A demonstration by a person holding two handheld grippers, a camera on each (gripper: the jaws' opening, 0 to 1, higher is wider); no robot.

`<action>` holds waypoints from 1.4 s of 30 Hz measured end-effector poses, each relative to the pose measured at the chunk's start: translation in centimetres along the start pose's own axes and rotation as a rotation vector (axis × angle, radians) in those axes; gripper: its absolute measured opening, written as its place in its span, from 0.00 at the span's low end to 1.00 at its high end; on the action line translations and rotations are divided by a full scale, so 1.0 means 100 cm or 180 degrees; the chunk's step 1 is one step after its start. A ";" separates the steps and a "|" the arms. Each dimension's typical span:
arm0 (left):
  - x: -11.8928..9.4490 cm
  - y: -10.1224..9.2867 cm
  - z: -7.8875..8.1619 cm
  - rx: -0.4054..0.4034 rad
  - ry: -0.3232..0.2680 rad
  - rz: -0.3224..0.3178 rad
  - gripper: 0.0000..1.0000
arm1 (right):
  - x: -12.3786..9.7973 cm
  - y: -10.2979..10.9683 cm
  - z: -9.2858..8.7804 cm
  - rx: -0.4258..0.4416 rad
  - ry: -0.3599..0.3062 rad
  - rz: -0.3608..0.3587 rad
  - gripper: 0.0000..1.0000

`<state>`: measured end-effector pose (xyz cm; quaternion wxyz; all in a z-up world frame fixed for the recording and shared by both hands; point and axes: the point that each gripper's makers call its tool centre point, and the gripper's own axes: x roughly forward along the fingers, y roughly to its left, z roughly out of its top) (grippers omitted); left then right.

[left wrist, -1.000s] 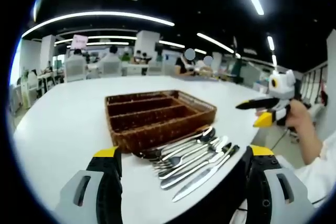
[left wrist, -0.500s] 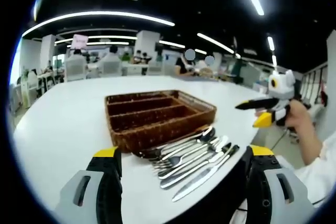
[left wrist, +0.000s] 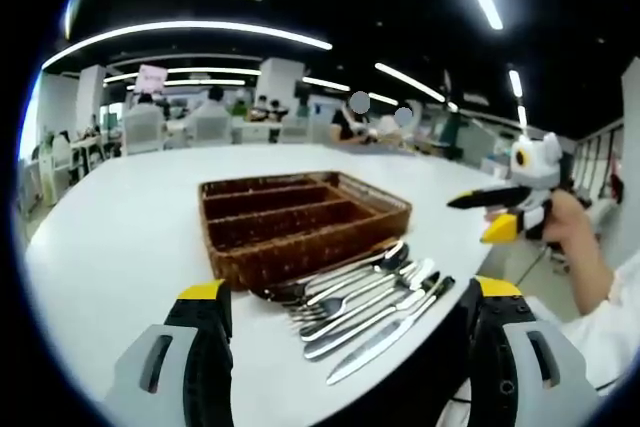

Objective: Arrange the knives, forks, and spoons in their matching storage slots by inserting each utensil handle-first until every utensil is classified and aligned in the correct compartment

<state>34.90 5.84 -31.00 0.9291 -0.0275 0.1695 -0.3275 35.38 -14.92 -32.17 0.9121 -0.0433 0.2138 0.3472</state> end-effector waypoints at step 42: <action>0.000 0.001 -0.002 -0.0006 0.0000 -0.0002 0.99 | 0.009 0.004 0.000 -0.0163 -0.0004 0.0118 0.88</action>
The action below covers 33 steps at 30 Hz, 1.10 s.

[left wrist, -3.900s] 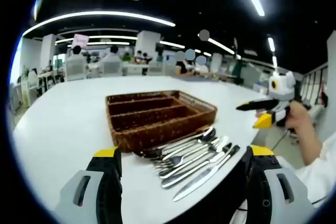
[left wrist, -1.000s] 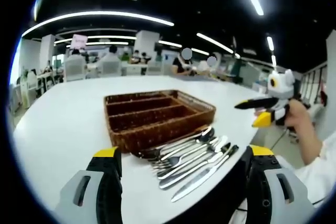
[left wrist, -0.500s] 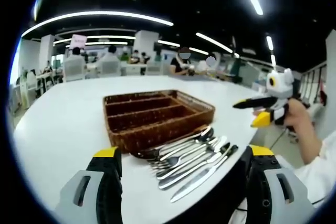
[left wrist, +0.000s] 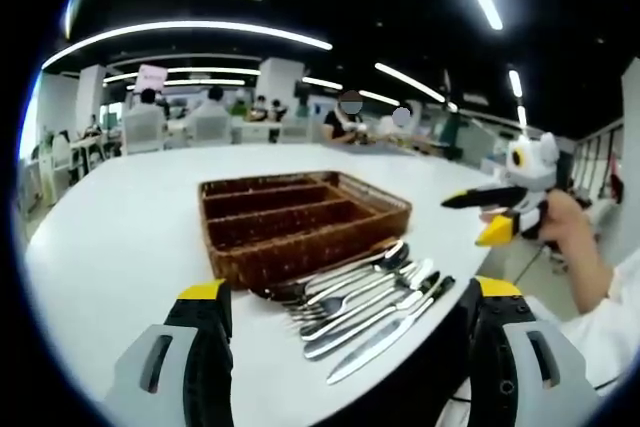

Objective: Arrange the knives, forks, and spoons in their matching storage slots by inserting each utensil handle-first until every utensil is classified and aligned in the correct compartment

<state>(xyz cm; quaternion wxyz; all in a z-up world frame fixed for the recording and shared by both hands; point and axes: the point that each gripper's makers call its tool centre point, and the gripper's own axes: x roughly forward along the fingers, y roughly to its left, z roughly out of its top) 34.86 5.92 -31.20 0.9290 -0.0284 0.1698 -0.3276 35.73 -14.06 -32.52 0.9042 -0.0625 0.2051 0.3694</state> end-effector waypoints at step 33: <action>0.002 0.000 -0.009 -0.0043 0.0034 -0.0054 0.93 | 0.023 0.012 0.010 -0.0292 0.0042 0.0303 0.74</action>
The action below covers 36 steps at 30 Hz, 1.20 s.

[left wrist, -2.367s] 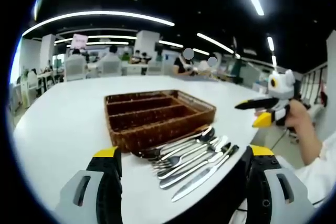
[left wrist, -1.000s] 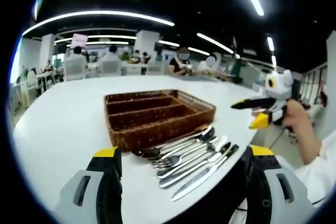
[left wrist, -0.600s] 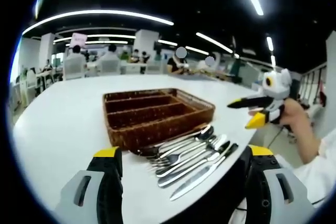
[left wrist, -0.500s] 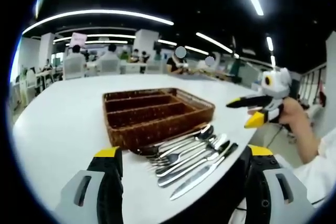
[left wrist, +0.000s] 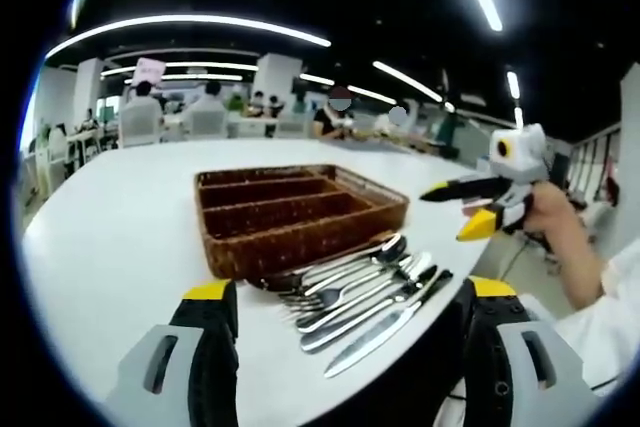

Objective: Arrange the knives, forks, and spoons in their matching storage slots by inserting each utensil handle-first until every utensil is classified and aligned in the correct compartment

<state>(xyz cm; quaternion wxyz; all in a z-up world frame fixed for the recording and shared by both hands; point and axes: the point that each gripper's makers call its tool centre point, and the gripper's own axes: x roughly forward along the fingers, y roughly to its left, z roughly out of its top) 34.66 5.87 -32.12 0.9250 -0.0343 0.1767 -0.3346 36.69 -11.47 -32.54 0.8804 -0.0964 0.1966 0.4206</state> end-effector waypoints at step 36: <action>-0.006 0.013 -0.007 -0.0100 -0.0020 -0.0081 0.83 | 0.073 0.025 0.021 -0.0312 0.0079 0.0694 0.50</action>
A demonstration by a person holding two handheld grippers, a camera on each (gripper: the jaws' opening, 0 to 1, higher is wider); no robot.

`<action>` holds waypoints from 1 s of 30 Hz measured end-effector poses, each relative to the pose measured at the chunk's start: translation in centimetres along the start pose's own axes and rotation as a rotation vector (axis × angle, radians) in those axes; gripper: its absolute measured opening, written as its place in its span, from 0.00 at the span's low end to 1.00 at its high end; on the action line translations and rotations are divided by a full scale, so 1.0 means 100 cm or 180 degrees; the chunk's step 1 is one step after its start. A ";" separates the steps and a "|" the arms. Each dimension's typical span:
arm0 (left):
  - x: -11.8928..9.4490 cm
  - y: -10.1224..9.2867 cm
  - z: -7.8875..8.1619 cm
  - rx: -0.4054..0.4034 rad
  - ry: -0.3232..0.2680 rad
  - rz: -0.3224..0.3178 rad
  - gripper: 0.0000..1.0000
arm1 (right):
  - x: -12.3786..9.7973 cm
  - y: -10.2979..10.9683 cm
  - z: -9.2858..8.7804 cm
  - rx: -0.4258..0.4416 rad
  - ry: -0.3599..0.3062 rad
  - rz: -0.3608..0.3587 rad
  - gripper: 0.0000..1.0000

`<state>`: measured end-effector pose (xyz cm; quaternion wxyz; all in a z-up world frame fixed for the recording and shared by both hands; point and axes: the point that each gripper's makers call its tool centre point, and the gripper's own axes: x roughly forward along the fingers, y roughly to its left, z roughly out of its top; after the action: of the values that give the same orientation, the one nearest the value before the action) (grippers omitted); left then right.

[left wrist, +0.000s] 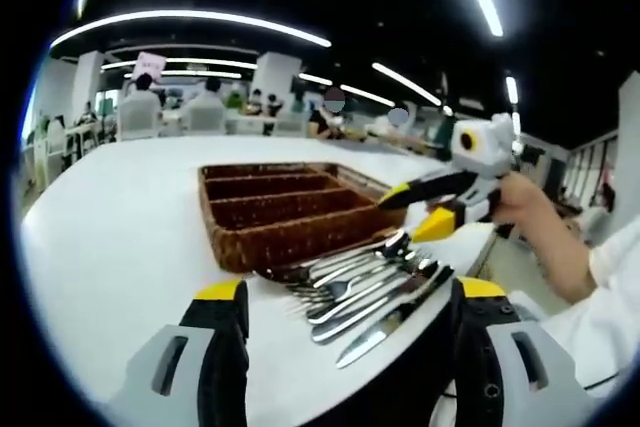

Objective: Arrange the knives, forks, and spoons in their matching storage slots by inserting each utensil handle-first until every utensil is classified and aligned in the correct compartment

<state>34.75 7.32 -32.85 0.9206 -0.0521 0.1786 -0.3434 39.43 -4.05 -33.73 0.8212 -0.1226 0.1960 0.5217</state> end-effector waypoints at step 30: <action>0.004 0.000 -0.010 -0.0053 0.0044 0.0046 0.77 | 0.051 -0.004 -0.016 -0.0333 0.0395 0.0453 0.32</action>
<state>34.67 7.07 -33.93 0.9214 -0.0560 0.1881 -0.3355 41.40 -0.69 -37.43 0.7608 -0.1831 0.2272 0.5796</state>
